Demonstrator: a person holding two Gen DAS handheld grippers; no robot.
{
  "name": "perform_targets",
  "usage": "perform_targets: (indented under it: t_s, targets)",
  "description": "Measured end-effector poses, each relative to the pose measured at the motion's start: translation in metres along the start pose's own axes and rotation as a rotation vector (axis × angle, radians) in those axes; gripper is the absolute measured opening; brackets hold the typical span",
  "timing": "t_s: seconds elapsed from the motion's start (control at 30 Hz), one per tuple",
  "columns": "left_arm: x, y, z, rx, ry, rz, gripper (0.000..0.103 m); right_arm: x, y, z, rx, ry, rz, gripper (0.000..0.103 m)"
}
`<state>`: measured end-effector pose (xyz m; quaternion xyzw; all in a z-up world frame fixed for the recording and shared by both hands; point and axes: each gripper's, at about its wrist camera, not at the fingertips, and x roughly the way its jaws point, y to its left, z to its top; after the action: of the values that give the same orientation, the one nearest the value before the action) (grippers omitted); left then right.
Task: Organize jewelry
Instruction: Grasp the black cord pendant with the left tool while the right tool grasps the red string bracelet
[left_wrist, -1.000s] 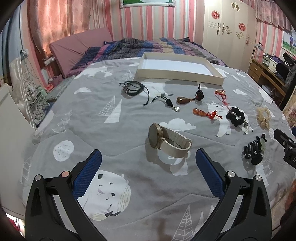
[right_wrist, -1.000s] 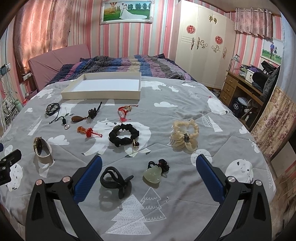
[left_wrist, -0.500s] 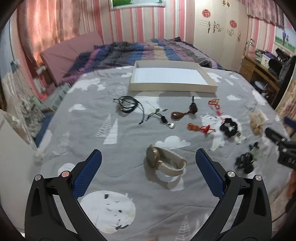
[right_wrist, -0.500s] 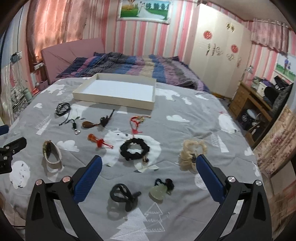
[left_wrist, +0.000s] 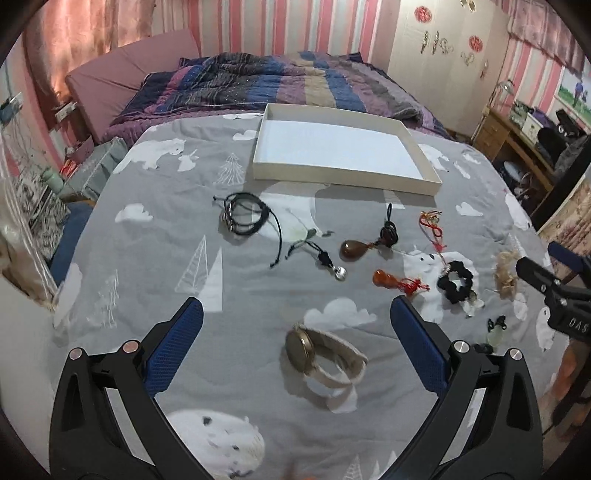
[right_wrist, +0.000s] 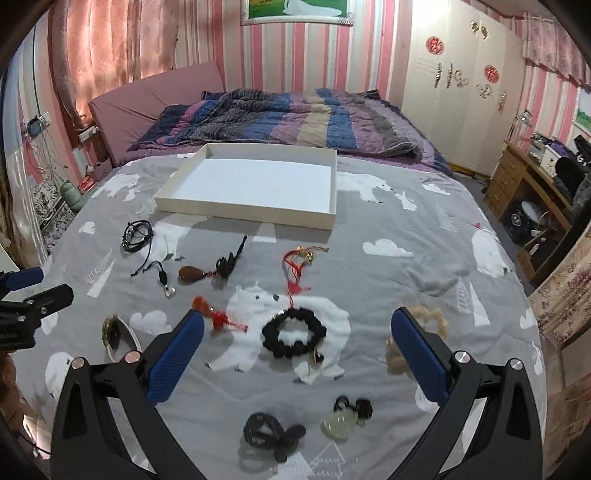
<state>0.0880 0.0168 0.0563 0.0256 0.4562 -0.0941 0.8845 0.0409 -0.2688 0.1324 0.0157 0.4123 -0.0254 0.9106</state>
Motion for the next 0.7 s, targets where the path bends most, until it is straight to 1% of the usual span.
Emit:
perform_targets:
  t_s: [0.07,0.17,0.2,0.27,0.3,0.33,0.37,0.4,0.47,0.5,0.53,0.6,0.7]
  targets:
    - [0.008,0.000,0.009,0.005,0.018,0.030,0.100,0.013,-0.001,0.009,-0.014,0.044,0.017,0.101]
    - [0.023,0.001,0.019,-0.004,0.040,0.034,0.100,0.033,-0.003,0.017,-0.013,0.101,0.038,0.101]
    - [0.034,0.001,0.021,-0.004,0.064,0.046,0.100,0.040,-0.004,0.019,-0.012,0.115,0.037,0.101]
    - [0.048,0.002,0.023,-0.008,0.111,0.053,0.086,0.055,-0.006,0.023,-0.014,0.150,0.036,0.101]
    - [0.059,0.001,0.024,-0.003,0.153,0.042,0.068,0.062,-0.007,0.024,-0.012,0.165,0.036,0.101]
    - [0.066,-0.001,0.024,0.007,0.180,0.027,0.057,0.067,-0.008,0.025,-0.013,0.177,0.036,0.101]
    - [0.075,-0.002,0.024,0.018,0.216,0.014,0.054,0.075,-0.009,0.027,-0.014,0.196,0.039,0.100]
    - [0.082,-0.004,0.024,0.023,0.235,0.013,0.051,0.081,-0.009,0.029,-0.014,0.209,0.043,0.098]
    - [0.090,-0.005,0.023,0.027,0.243,0.015,0.050,0.097,-0.012,0.030,-0.010,0.247,0.057,0.086]
    - [0.093,-0.006,0.024,0.028,0.246,0.011,0.049,0.105,-0.012,0.031,-0.007,0.271,0.066,0.077]
    - [0.097,-0.006,0.024,0.028,0.252,0.009,0.047,0.114,-0.013,0.031,-0.002,0.297,0.072,0.075]
    - [0.101,-0.008,0.026,0.032,0.253,-0.002,0.045,0.127,-0.015,0.031,0.005,0.323,0.076,0.075]
    - [0.109,-0.010,0.033,0.030,0.265,-0.020,0.042,0.139,-0.015,0.035,0.009,0.339,0.081,0.074]
